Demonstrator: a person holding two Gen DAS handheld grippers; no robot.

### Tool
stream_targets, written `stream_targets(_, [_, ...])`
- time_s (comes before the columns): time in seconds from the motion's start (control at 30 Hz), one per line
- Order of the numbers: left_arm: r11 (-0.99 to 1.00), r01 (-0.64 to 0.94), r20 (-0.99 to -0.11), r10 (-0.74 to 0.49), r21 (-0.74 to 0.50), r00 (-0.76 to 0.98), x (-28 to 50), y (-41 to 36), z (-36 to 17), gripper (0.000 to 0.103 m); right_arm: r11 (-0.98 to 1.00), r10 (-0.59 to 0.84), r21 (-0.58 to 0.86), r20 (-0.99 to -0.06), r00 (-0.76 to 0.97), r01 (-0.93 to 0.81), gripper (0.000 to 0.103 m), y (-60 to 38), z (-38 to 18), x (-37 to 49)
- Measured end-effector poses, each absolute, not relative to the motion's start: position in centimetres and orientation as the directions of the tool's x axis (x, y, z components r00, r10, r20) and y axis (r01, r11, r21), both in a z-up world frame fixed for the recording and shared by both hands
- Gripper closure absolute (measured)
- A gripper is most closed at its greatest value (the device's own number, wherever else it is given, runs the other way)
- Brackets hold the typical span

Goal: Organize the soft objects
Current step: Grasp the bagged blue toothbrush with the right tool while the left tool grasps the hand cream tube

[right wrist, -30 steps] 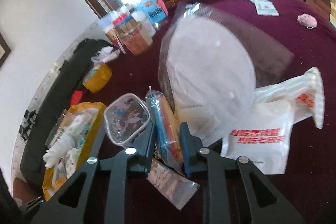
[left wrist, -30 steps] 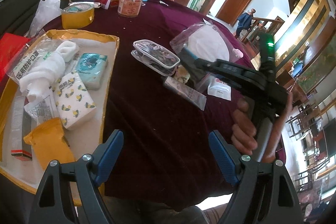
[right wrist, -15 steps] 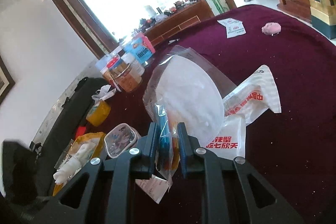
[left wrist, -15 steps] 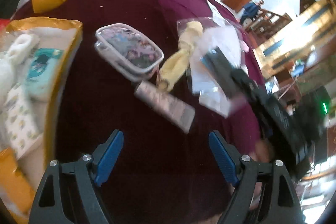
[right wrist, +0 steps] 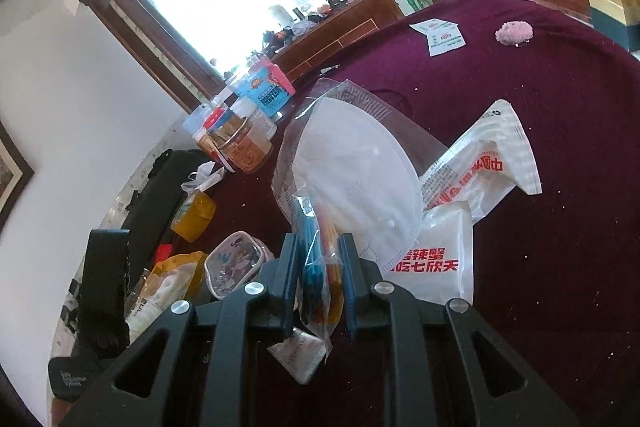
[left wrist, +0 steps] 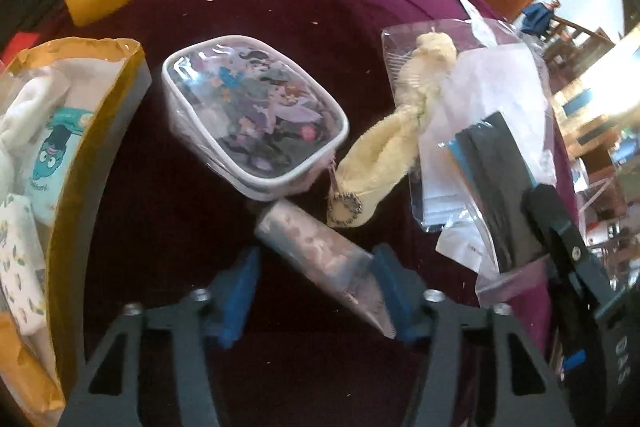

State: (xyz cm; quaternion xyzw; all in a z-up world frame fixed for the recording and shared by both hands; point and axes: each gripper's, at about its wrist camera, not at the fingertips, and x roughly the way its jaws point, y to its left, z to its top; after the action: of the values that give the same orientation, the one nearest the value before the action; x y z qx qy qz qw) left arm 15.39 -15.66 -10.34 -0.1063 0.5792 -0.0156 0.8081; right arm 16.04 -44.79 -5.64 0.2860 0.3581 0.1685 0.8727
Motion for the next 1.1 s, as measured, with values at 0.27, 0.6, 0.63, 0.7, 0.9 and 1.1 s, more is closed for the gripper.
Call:
stream_targets(0.27, [0.976, -0.005, -0.949, -0.211, -0.218, 0.235, 13.6, -12.5, -9.6, 0.097, 0.790, 0.513, 0.602, -0.543, 0.665, -0.117, 0.083, -43.8, -5.7, 16.0])
stream_targets(0.6, [0.963, -0.097, -0.929, -0.210, -0.250, 0.306, 14.5, -13.6, -7.9, 0.032, 0.797, 0.519, 0.589, -0.558, 0.648, -0.132, 0.082, -43.1, -5.8, 16.2])
stream_targets(0.63, [0.964, -0.122, -0.937, -0.194, -0.237, 0.291, 15.1, -13.6, -8.3, 0.032, 0.798, 0.519, 0.588, -0.558, 0.647, -0.133, 0.082, -43.1, -5.8, 16.2])
stream_targets(0.7, [0.966, -0.154, -0.953, -0.163, -0.207, 0.257, 16.0, -14.0, -9.2, 0.032, 0.797, 0.520, 0.589, -0.558, 0.647, -0.133, 0.082, -43.1, -5.8, 16.3])
stream_targets(0.9, [0.994, -0.099, -0.949, -0.002, -0.035, 0.317, 14.7, -15.7, -9.5, 0.045, 0.792, 0.523, 0.596, -0.557, 0.645, -0.128, 0.082, -43.1, -5.9, 16.3])
stream_targets(1.1, [0.998, 0.054, -0.941, -0.032, -0.014, 0.337, 12.0, -14.1, -9.0, 0.072, 0.790, 0.527, 0.599, -0.556, 0.643, -0.130, 0.082, -43.2, -5.9, 16.2])
